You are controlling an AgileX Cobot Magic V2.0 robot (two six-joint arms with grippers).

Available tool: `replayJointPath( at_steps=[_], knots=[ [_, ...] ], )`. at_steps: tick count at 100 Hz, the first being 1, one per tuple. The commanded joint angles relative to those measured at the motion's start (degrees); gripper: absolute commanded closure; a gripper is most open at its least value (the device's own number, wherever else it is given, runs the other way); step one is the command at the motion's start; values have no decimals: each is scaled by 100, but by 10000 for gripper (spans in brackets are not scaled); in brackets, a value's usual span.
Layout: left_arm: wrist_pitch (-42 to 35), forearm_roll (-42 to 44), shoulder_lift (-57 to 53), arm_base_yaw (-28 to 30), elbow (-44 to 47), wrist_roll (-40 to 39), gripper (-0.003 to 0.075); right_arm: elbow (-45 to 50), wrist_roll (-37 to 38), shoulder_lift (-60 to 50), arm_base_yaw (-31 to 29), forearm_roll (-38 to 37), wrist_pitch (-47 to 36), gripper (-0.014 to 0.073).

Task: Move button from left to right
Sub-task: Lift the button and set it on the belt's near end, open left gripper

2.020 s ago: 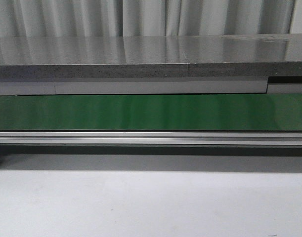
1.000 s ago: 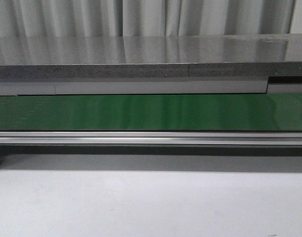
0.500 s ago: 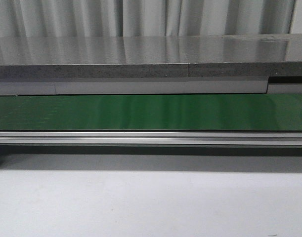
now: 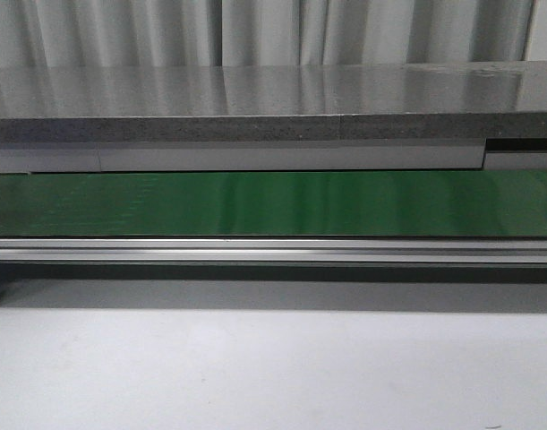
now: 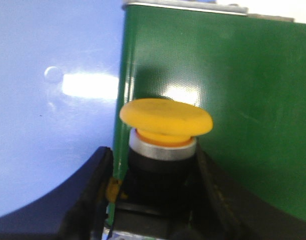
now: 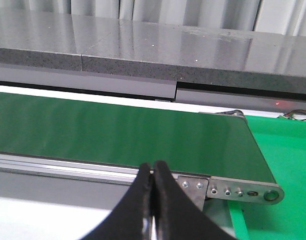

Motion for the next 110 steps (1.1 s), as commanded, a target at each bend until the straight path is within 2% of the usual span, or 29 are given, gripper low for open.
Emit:
replayJointPath(
  at_steps=[1, 19, 30, 38, 56, 64, 69, 97, 110],
  knots=[
    [-140, -49, -282, -86, -162, -20, 715, 4, 11, -61, -18, -16, -454, 715],
    [-140, -122, -112, -109, -154, -20, 703, 4, 11, -61, -18, -16, -454, 715],
    [-39, -223, 102, -109, -154, 6, 627, 4, 11, -61, -18, -16, -454, 715],
    [10, -263, 162, -109, -154, 104, 520, 4, 11, -61, -18, -16, -454, 715],
    [28, -263, 138, -109, -204, 103, 130, 4, 11, -61, -18, -16, -454, 715],
    [85, -263, 87, -136, -219, 103, 32, 4, 11, -61, -18, -16, -454, 715],
    [95, -263, 19, -173, -219, 103, 13, 4, 11, -61, -18, -16, -454, 715],
    [76, -263, -709, -376, -184, 238, 16, 4, 11, -61, -18, -16, -454, 715],
    [-344, -291, -1294, -472, 118, 238, 17, 4, 11, -61, -18, -16, -454, 715]
  ],
)
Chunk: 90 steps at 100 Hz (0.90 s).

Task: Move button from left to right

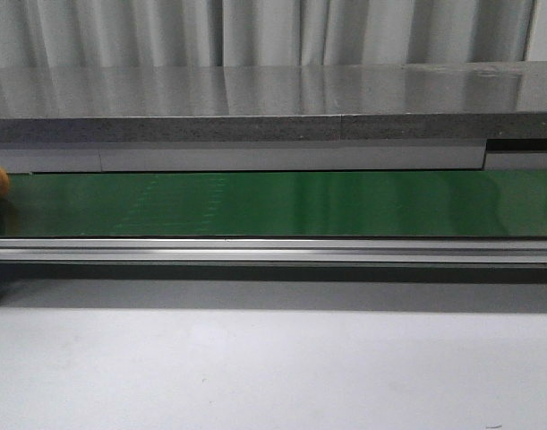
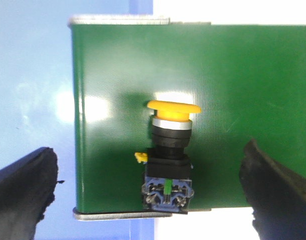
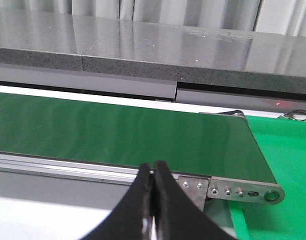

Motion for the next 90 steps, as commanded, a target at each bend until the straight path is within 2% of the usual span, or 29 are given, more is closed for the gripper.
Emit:
replayJointPath(
  at_steps=[1, 40, 68, 90],
  knots=[
    [-420, -99, -636, -91, 98, -4, 17, 4, 11, -61, -18, -16, -454, 715],
    [-2768, -99, -3482, -705, 2402, -4, 37, 4, 11, -61, -18, -16, -454, 715],
    [-4436, -99, -5684, -1020, 4458, -4, 37, 4, 11, -61, -18, -16, -454, 715],
    [-5476, -99, -6766, -1099, 5665, -4, 37, 4, 11, -61, -18, -16, -454, 715]
  ],
)
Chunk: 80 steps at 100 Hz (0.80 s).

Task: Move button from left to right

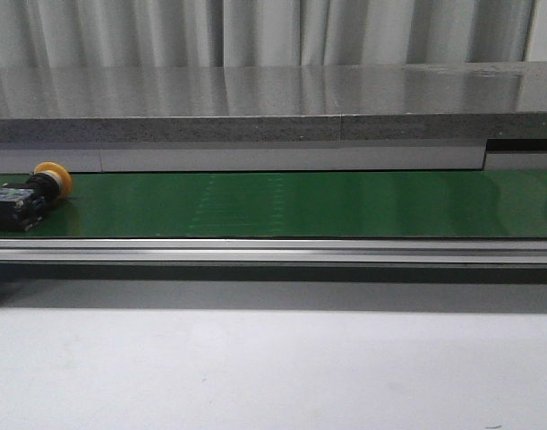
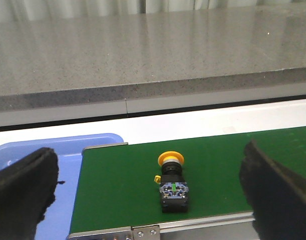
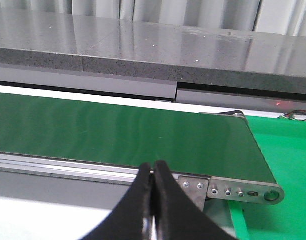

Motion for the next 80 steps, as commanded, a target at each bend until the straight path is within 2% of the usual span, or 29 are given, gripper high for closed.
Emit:
replayJointPath(
  at_steps=[1, 14, 30, 41, 51, 80],
  knots=[
    [-909, -72, -285, -56, 161, -17, 37, 4, 11, -61, -18, -16, -454, 715],
    [-1374, -72, -422, -56, 398, -17, 37, 4, 11, -61, -18, -16, -454, 715],
    [-1386, -72, -411, -56, 412, -17, 41, 4, 11, -61, -18, -16, -454, 715],
    [-1338, -72, -411, -56, 412, -17, 91, 4, 11, -61, -18, -16, -454, 715],
    [-1329, -72, -411, -56, 412, -17, 197, 4, 11, -61, -18, -16, -454, 715],
    [-1313, -72, -411, -56, 412, -17, 674, 4, 11, -61, -18, -16, -454, 715]
  ],
)
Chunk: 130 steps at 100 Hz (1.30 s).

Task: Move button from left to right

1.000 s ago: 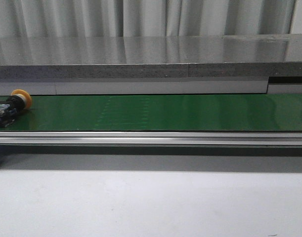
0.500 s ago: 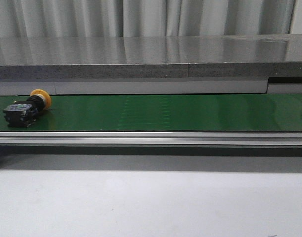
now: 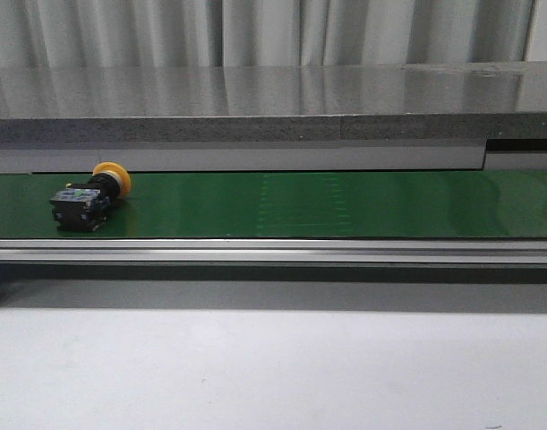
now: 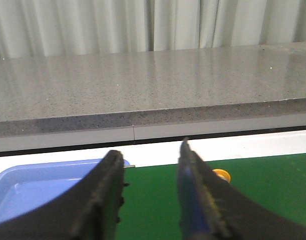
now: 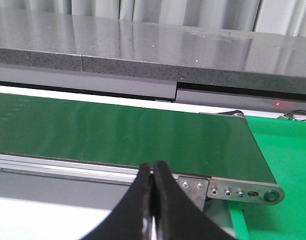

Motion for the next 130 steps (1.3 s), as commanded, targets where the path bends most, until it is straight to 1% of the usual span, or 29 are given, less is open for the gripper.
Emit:
replayJointPath(
  at_steps=[1, 3, 49, 63, 77, 86, 102, 114, 130],
  knots=[
    [-460, -55, 20, -56, -153, -17, 684, 4, 11, -61, -18, -16, -454, 715],
    [-460, -55, 20, -56, -153, -17, 714, 4, 11, -61, -18, -16, -454, 715],
    [-460, -43, 20, -56, -153, -17, 715, 4, 11, -61, -18, -16, -520, 715],
    [-460, -43, 20, -56, -153, -17, 715, 4, 11, -61, -18, -16, -773, 715],
    [-460, -43, 20, -56, -153, -17, 715, -258, 11, -61, -18, -16, -730, 715],
    [-460, -43, 20, -56, -153, -17, 715, -623, 11, -61, -18, -16, -393, 715],
    [-460, -43, 20, -56, -153, -17, 715, -1483, 11, 189, -18, -16, 564, 715],
    [-460, -43, 20, -56, -153, -17, 715, -2184, 11, 752, -18, -16, 1345, 715],
    [-460, -43, 20, -56, -153, -17, 715, -3090, 11, 1822, -18, -16, 2258, 715]
  ],
)
